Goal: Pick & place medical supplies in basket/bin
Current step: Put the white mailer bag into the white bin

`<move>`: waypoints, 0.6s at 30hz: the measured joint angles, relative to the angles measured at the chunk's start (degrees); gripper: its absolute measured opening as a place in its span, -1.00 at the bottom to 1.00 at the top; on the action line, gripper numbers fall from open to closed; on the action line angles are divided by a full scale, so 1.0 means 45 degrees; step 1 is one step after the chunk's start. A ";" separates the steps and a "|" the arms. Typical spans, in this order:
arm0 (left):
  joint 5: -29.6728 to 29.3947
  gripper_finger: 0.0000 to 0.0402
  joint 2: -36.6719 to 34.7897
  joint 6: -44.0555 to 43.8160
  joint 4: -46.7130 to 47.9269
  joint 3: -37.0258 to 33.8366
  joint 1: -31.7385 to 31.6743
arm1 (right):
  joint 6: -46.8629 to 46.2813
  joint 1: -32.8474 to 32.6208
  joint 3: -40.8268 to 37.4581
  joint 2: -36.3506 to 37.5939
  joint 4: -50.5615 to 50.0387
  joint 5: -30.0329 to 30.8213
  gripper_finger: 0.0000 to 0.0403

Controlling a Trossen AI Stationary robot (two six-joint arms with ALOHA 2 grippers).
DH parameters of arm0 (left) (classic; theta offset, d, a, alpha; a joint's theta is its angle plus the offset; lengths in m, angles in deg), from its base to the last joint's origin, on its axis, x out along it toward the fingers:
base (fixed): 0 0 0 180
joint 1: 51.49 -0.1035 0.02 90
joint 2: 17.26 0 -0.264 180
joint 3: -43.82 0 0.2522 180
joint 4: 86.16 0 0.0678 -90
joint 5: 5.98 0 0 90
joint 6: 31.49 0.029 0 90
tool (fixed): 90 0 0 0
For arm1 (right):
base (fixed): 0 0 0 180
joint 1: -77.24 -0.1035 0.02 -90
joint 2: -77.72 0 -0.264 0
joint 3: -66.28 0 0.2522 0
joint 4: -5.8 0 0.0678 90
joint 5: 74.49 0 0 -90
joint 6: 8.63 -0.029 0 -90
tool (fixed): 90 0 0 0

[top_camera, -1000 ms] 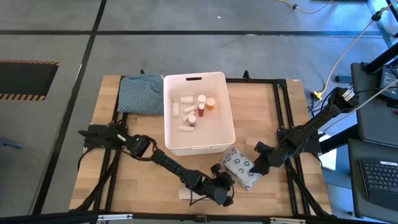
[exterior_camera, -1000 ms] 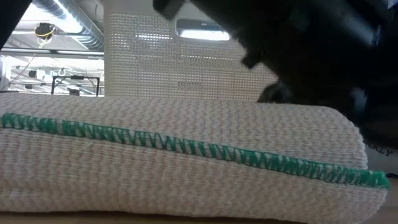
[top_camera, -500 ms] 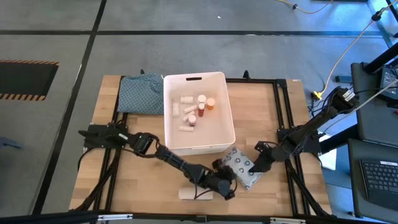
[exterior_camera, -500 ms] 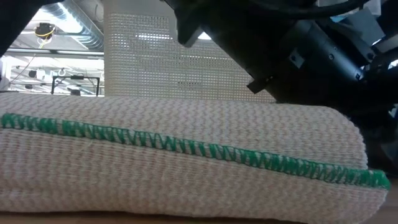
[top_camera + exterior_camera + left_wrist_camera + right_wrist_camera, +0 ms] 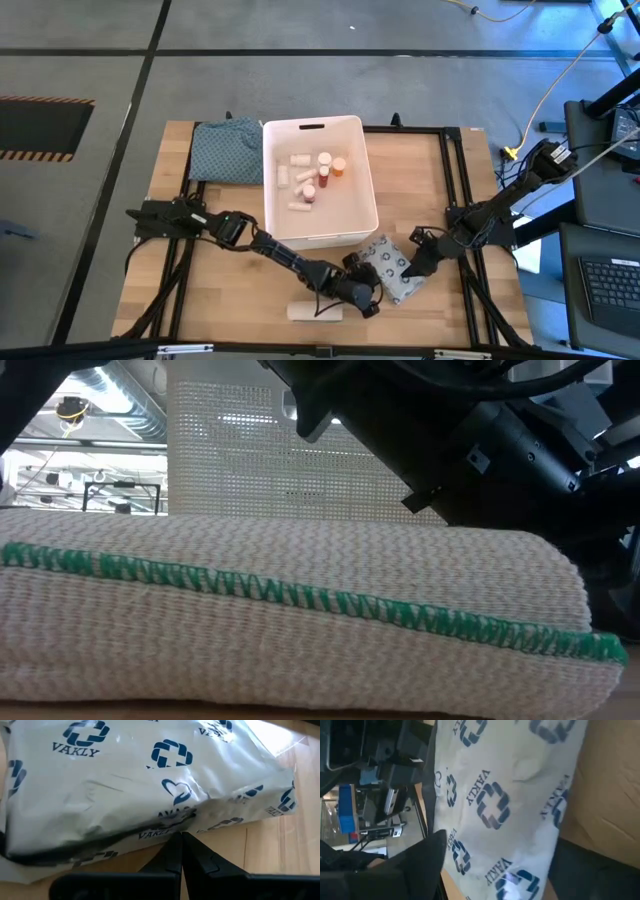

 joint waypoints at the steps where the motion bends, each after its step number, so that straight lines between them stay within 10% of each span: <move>1: -0.0009 -0.99 0.0000 0.0004 0.0001 0.0000 0.0013 | 0.0004 0.0000 0.0000 0.0000 0.0066 0.0009 0.46; 18: 0.0031 -0.90 -0.0041 0.1115 0.0000 0.0000 0.0121 | 0.0119 0.0000 0.0019 0.0015 0.1130 -0.0329 -0.39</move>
